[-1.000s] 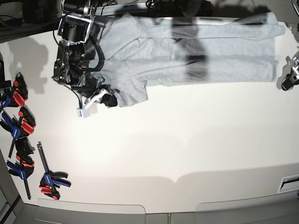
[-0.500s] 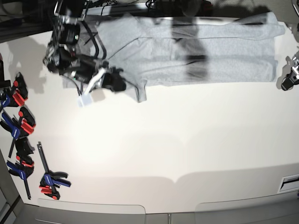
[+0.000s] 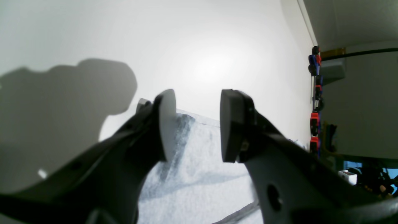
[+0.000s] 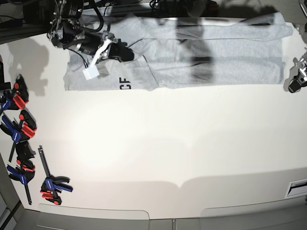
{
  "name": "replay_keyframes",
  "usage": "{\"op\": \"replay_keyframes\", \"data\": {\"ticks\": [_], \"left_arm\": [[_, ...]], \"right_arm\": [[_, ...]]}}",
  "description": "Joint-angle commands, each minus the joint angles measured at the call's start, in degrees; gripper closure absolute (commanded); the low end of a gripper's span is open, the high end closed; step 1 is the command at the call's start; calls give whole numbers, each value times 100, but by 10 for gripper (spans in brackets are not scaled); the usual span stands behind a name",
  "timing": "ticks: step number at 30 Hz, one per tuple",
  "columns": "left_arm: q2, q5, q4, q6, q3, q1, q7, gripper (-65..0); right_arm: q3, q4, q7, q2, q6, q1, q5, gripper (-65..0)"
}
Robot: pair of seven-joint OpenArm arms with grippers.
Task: Fold the T-shirt properly
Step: 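Fold the sleeve edge inward across the shirt with the right gripper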
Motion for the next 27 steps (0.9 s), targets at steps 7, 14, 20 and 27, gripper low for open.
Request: {"op": "replay_keyframes", "data": {"ticks": [7, 14, 20, 27], "left_arm": [[-173, -139, 79, -52, -42, -48, -28, -220], [-173, -139, 79, -52, -42, -48, -28, -220], [-175, -139, 79, -52, -42, -48, -28, -220], [-173, -139, 79, -52, -42, -48, -28, -220]], "right_arm": [[4, 107, -667, 46, 52, 0, 1576, 0], [4, 107, -764, -52, 52, 15, 1640, 0], [2, 107, -764, -463, 52, 15, 1640, 0], [4, 107, -764, -697, 52, 13, 1640, 0]]}}
